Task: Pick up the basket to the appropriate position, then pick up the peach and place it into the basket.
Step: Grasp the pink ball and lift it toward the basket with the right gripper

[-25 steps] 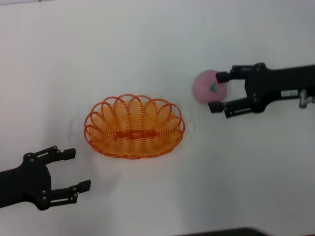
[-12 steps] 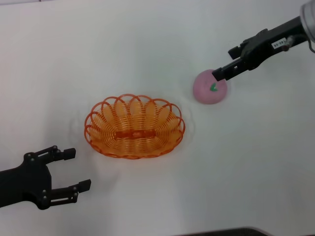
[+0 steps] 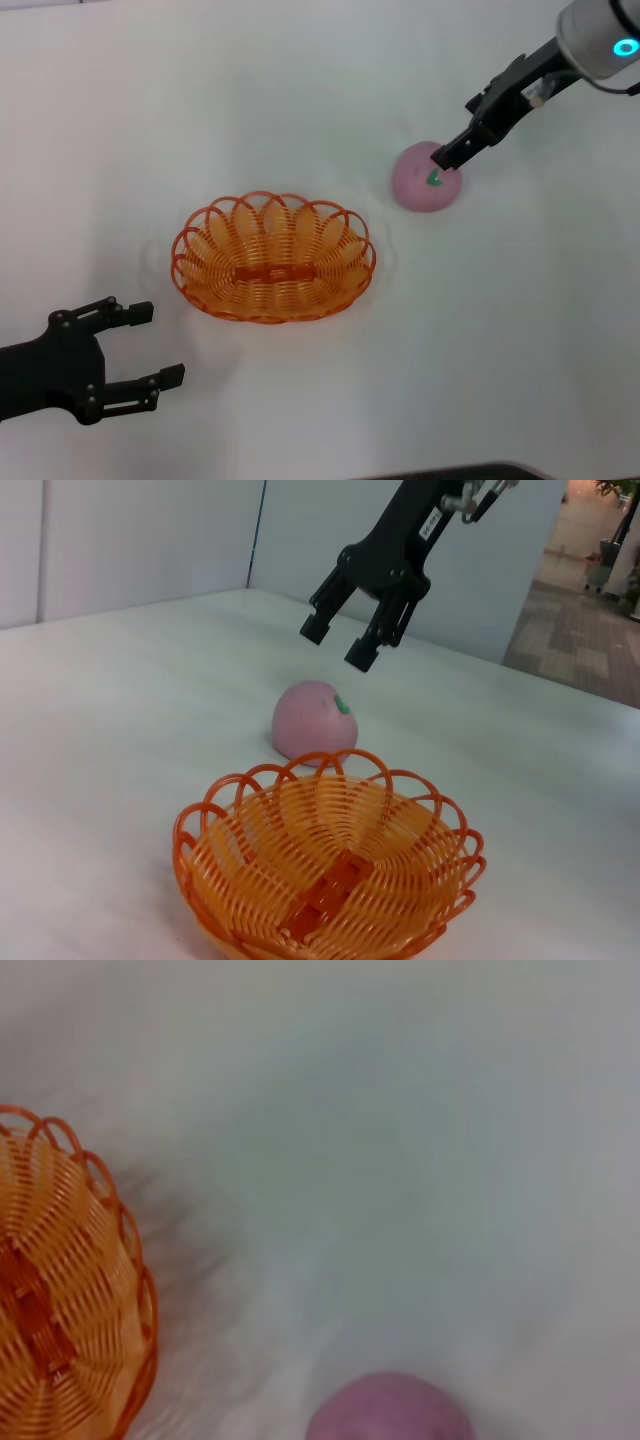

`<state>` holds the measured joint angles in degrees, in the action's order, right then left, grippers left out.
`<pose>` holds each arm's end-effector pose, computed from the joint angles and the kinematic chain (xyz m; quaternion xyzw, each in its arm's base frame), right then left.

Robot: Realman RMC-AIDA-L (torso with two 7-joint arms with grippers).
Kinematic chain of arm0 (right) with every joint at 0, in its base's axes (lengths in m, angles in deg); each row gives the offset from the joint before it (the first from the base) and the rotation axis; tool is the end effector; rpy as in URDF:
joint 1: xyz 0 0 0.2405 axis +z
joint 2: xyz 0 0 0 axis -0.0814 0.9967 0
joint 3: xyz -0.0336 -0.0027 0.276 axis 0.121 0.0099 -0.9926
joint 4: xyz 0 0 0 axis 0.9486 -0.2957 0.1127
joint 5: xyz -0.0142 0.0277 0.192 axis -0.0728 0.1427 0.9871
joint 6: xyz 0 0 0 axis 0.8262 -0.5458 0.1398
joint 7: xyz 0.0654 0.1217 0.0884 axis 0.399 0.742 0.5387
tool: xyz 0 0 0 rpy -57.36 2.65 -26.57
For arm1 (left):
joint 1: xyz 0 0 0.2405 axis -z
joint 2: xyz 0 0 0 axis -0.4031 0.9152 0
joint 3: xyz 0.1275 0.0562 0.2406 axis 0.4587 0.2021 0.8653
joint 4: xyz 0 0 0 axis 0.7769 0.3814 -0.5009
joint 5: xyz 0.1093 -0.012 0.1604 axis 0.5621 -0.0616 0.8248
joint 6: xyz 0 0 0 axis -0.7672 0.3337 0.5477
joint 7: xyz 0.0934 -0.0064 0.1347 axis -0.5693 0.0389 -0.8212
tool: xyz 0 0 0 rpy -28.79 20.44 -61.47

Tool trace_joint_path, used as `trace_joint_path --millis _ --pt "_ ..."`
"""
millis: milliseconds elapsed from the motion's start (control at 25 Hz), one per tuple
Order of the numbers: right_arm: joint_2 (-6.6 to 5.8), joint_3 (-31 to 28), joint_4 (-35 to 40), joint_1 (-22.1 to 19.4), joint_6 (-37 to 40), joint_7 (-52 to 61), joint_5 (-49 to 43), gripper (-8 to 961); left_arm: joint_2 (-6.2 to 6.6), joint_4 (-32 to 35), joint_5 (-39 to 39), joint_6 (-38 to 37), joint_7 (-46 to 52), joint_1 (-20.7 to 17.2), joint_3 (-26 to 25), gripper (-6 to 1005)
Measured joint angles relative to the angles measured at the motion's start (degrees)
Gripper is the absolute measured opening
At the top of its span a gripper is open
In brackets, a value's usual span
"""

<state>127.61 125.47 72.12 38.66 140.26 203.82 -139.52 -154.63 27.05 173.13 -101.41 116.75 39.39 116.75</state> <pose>0.2263 0.3922 -0.0129 -0.9283 0.2947 -0.1506 0.1696 -0.3262 0.2205 -0.0484 -0.9532 -0.2051 -0.1929 0.1104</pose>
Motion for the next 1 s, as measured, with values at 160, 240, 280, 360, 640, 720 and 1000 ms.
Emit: trace_joint_path --millis 160,240,280,360,640,720,1000 --pt "-0.04 1.8 -3.9 0.1 -2.8 0.3 0.4 881 0.0 0.0 0.0 0.1 0.0 0.0 0.0 855" --pt "-0.14 2.2 -6.0 0.5 -4.1 0.3 0.4 876 0.0 0.0 0.0 0.2 0.0 0.0 0.0 855" --pt "-0.18 2.5 -7.0 0.6 -5.1 0.4 0.5 873 0.0 0.0 0.0 0.3 0.0 0.0 0.0 855" --pt "-0.29 3.2 -8.7 0.7 -6.6 0.4 0.6 868 0.0 -0.1 0.0 0.7 0.0 0.0 0.2 855" --pt "-0.49 5.6 -12.5 1.3 -10.0 0.4 1.1 849 0.08 -0.6 0.1 0.9 0.0 0.1 0.4 854" --pt "-0.49 5.7 -13.2 1.6 -10.2 0.1 1.1 844 0.09 -0.6 0.1 0.9 0.0 0.2 0.4 854" --pt "-0.49 6.7 -13.2 2.0 -10.9 0.4 1.2 825 0.09 -0.6 0.1 0.9 0.0 0.2 0.4 854"
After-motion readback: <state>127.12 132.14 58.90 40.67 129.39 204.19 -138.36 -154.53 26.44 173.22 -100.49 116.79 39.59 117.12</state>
